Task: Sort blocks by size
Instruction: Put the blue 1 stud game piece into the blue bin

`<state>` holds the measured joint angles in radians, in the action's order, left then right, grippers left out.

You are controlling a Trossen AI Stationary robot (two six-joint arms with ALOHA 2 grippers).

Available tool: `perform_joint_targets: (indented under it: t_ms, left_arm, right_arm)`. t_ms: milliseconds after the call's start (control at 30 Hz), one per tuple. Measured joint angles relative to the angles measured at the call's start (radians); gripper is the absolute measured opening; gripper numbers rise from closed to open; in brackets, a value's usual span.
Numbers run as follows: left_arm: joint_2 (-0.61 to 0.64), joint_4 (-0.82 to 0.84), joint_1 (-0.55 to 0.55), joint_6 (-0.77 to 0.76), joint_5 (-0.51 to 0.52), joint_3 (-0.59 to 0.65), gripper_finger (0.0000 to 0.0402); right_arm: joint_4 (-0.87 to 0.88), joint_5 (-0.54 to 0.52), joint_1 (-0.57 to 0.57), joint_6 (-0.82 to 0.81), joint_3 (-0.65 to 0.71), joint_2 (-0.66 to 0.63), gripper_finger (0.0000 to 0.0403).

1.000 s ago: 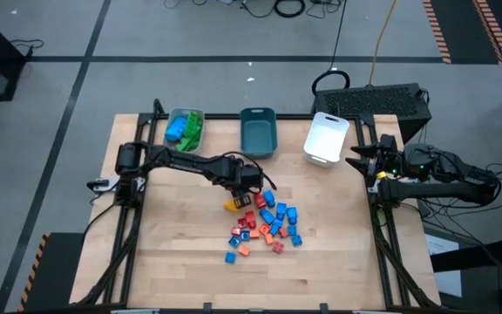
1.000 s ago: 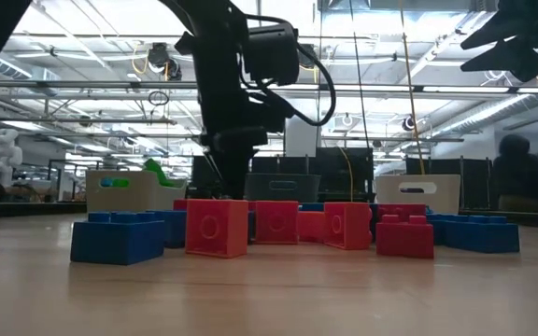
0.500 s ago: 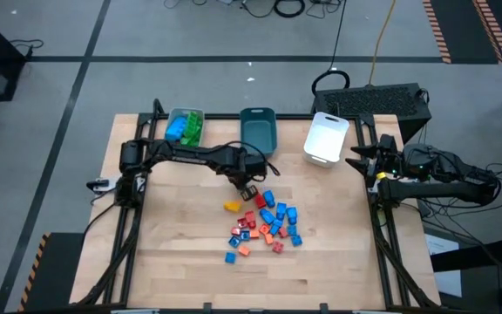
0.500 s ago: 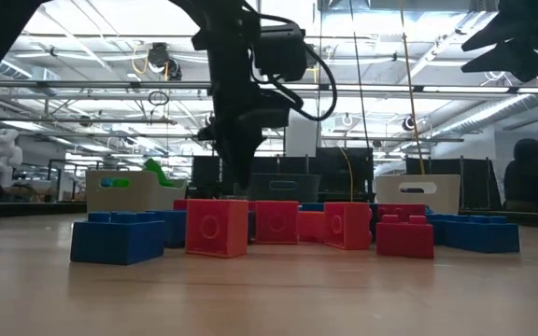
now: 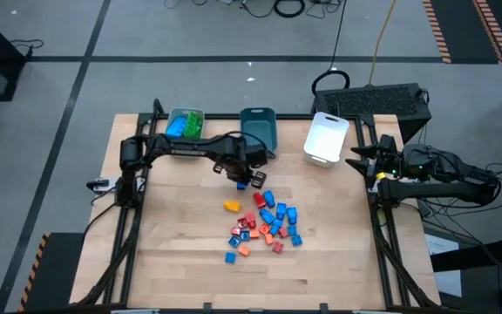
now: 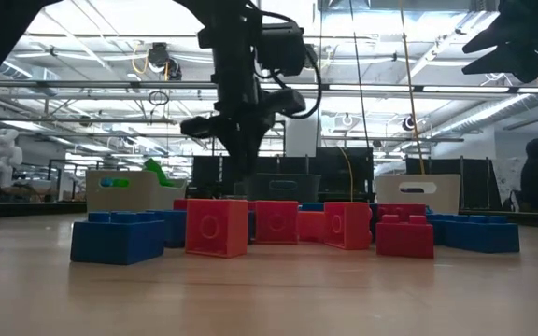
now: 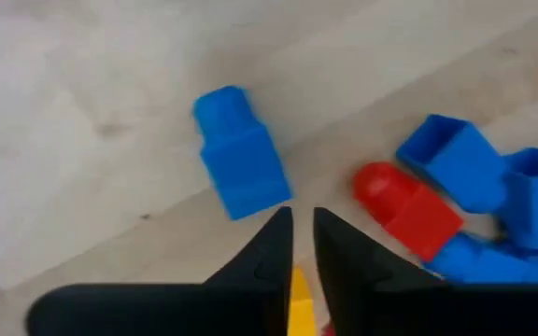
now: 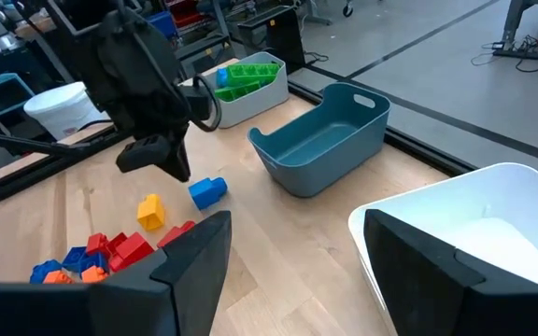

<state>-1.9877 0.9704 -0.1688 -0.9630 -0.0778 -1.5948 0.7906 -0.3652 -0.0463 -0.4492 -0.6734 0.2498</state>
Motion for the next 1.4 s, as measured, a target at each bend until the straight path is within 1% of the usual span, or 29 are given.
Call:
perform_joint_targets:
  t_ms: [133,267,433,567,667,767,833,933,1000,1067,1133,1167,1267,1400]
  left_arm:
    - [0.0,0.016,-0.002,0.001,0.037,0.0,0.0114]
    - [-0.002,0.025,-0.002,-0.004,0.105,0.0,0.0175]
    - [-0.012,0.023,-0.005,-0.124,0.112,-0.001,0.0249]
    - [-0.038,0.029,0.001,-0.158,0.108,-0.001,0.0287]
    - [-0.074,0.017,0.003,-0.157,0.103,-0.002,0.0297]
    - [-0.112,0.011,0.001,-0.156,0.099,-0.002,0.0299]
    - [-0.134,0.006,-0.002,-0.157,0.075,-0.002,0.0299]
    - [-0.166,0.012,-0.002,-0.161,0.04,-0.001,0.0284]
    - [-0.174,0.008,-0.002,-0.18,0.03,-0.002,0.0253]
    - [-0.175,0.007,-0.002,-0.181,0.026,-0.003,0.0205]
    - [-0.175,0.001,-0.002,-0.182,0.029,-0.003,0.0147]
    - [-0.174,-0.001,-0.004,-0.181,0.035,-0.003,0.013]
    - [-0.174,-0.004,-0.008,-0.166,0.033,-0.003,0.0133]
    - [-0.174,-0.012,-0.007,-0.15,-0.002,-0.003,0.0133]
  right_arm:
    - [0.0,0.0,0.0,-0.001,0.0,0.0,0.0238]
    - [0.0,0.0,0.0,-0.002,0.0,0.0,0.0238]
    - [0.0,0.0,0.0,-0.003,0.0,0.0,0.0238]
    - [0.0,0.0,0.0,-0.002,0.0,0.0,0.0238]
    - [0.0,0.0,0.0,-0.001,0.0,0.0,0.0238]
    - [0.0,0.0,0.0,-0.001,0.0,0.0,0.0238]
    - [0.0,0.0,0.0,0.0,0.0,0.0,0.0238]
    - [0.0,-0.001,0.0,0.0,0.0,0.0,0.0238]
    - [0.0,-0.004,0.0,-0.002,0.0,0.0,0.0238]
    - [0.0,-0.004,0.0,-0.008,0.0,0.0,0.0238]
    - [0.0,-0.004,0.0,-0.01,0.0,0.0,0.0238]
    - [0.0,-0.004,0.0,-0.011,0.0,0.0,0.0238]
    - [0.0,-0.004,0.0,-0.021,0.0,0.0,0.0238]
    - [0.0,-0.004,0.0,-0.034,0.0,0.0,0.0238]
